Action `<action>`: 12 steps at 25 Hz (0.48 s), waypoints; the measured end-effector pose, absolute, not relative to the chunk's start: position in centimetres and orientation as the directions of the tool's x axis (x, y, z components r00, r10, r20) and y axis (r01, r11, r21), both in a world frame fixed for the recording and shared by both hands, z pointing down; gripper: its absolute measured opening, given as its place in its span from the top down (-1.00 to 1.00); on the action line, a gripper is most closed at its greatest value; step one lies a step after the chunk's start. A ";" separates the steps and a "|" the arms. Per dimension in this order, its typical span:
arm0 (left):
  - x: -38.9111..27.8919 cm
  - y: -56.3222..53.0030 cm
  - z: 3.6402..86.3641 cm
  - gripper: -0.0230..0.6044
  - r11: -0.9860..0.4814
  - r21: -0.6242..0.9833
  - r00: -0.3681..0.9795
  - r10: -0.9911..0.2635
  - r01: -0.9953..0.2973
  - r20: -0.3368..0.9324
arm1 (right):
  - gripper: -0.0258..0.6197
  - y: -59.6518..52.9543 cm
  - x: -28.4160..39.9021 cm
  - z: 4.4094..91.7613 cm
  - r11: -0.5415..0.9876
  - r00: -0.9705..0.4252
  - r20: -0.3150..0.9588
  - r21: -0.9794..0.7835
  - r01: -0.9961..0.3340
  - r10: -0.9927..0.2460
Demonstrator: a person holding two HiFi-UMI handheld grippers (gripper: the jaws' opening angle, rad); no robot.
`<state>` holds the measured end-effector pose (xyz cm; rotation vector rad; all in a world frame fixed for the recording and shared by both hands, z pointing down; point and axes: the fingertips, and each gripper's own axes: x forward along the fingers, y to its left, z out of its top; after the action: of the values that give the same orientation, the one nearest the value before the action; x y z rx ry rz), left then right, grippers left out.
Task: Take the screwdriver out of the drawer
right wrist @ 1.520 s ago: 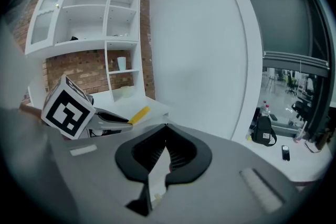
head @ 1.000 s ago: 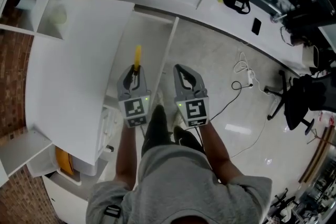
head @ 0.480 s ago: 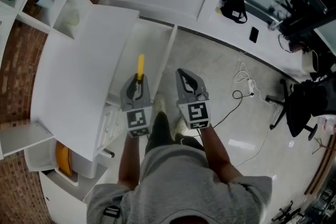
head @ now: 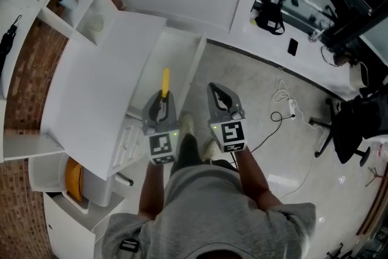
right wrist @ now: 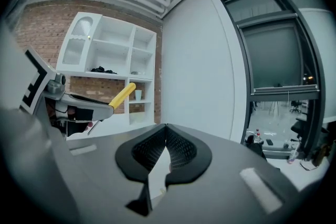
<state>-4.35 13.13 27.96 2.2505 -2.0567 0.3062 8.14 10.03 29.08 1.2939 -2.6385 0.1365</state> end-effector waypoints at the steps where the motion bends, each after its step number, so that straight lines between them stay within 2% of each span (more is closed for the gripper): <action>1: -4.1 13.7 27.7 0.65 -0.095 -0.076 0.079 -0.979 -0.993 0.190 | 0.91 10.6 8.4 28.8 0.615 -0.600 0.212 0.006 -0.789 -0.772; 12: -2.5 19.3 27.4 0.65 -0.063 -0.055 0.051 -0.981 -0.996 0.189 | 0.91 15.6 10.1 27.2 0.630 -0.617 0.179 0.021 -0.776 -0.766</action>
<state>-2.48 19.29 27.42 2.2106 -2.0869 0.2690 10.10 15.61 27.23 1.2786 -2.6793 0.0870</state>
